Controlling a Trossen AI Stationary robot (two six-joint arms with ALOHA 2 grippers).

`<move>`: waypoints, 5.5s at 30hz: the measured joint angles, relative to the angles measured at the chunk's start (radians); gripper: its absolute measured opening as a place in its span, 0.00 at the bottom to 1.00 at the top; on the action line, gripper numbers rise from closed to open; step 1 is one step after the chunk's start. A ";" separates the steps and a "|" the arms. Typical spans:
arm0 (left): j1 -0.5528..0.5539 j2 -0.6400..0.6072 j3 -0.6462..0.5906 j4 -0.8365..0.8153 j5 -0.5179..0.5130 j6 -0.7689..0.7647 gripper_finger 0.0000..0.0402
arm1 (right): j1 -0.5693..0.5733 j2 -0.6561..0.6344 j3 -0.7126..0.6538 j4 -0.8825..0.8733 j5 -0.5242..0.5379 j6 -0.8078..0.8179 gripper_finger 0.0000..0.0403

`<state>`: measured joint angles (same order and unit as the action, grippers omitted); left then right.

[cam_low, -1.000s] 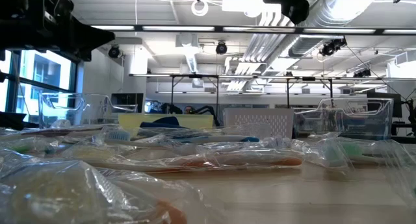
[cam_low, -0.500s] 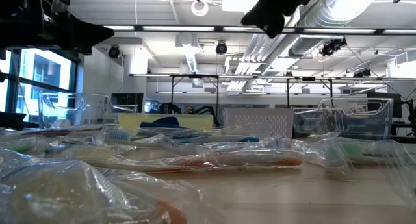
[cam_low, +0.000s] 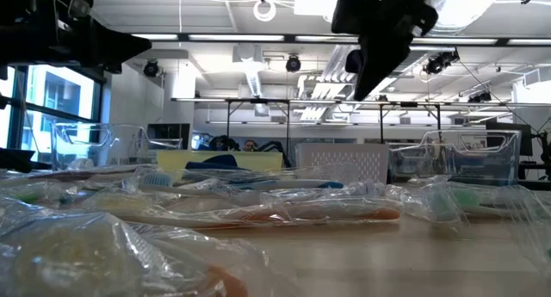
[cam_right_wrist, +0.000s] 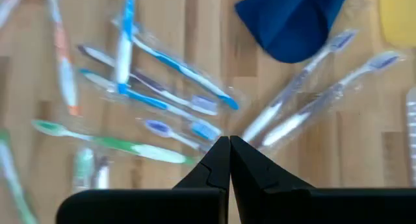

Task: Pick & Place Toothbrushes
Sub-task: Put the violet toothbrush into the right transparent bin

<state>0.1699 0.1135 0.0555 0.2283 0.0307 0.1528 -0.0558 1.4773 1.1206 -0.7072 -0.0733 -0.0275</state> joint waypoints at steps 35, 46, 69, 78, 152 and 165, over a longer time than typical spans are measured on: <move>0.000 0.000 0.000 -0.045 -0.001 -0.001 0.04 | 0.075 0.306 -0.013 -0.029 0.119 -0.120 0.29; 0.000 0.000 0.000 -0.045 -0.001 -0.002 0.04 | 0.076 0.348 -0.013 -0.011 0.119 -0.128 0.29; 0.000 0.000 0.000 -0.048 -0.002 -0.002 0.04 | 0.077 0.345 -0.038 -0.039 0.098 -0.098 0.01; 0.000 0.000 0.000 -0.048 -0.002 -0.001 0.04 | 0.078 0.315 -0.042 -0.085 0.113 -0.047 0.01; 0.000 0.000 -0.001 -0.051 -0.026 -0.002 0.04 | -0.561 -0.279 -0.062 -0.452 0.506 0.747 0.01; 0.000 0.000 -0.001 -0.051 -0.026 0.000 0.04 | -0.684 -0.254 -0.205 -0.331 0.407 0.721 0.01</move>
<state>0.1699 0.1139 0.0547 0.1768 0.0048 0.1524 -0.7402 1.2232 0.9158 -1.0381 0.3335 0.6937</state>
